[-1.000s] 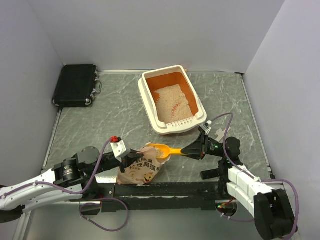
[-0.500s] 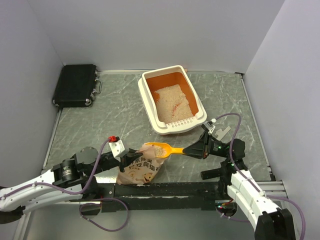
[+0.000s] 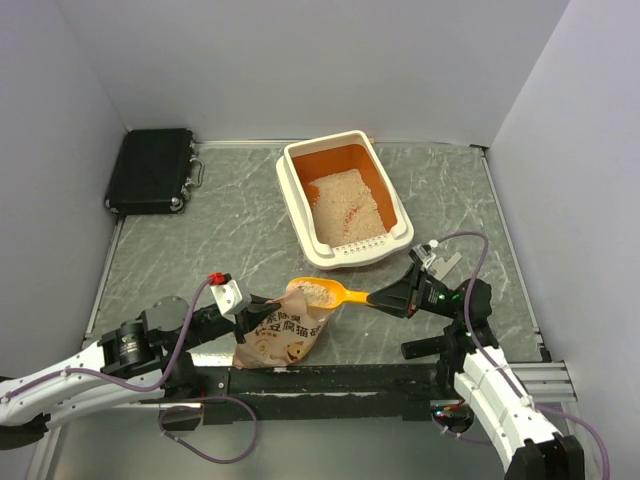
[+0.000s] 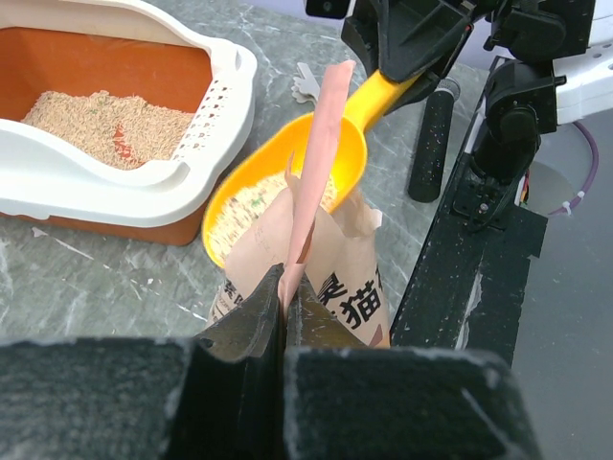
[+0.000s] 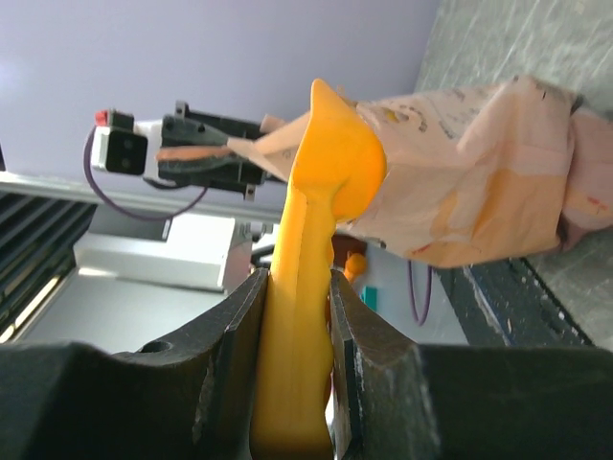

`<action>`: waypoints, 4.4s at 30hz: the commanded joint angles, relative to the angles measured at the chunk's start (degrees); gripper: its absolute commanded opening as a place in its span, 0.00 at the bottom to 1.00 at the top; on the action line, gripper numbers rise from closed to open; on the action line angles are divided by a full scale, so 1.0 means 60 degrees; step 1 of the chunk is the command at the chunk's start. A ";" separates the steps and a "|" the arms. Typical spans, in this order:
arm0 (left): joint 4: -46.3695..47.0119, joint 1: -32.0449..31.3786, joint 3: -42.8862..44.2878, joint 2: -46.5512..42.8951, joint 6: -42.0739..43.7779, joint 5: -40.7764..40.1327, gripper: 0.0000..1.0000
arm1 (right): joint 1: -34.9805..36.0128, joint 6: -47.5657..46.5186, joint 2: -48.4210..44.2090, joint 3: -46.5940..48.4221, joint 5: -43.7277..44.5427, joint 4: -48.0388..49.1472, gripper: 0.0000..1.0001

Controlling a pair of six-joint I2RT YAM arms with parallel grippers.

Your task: Fill the litter box with clean litter

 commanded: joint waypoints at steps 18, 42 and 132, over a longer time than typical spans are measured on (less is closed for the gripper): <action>0.0611 0.0037 0.0085 -0.0081 0.0097 -0.0022 0.01 | -0.0326 0.0238 -0.1356 0.0064 0.3675 -0.0308 0.00; 0.0523 0.0095 0.0173 -0.0052 0.0068 -0.0095 0.01 | -0.0180 -0.5676 0.2289 0.3532 0.9272 -0.4183 0.00; 0.0670 0.0183 0.0188 0.0358 0.0039 0.0329 0.01 | 0.5402 -1.1159 0.9292 1.1095 0.2934 -1.4317 0.00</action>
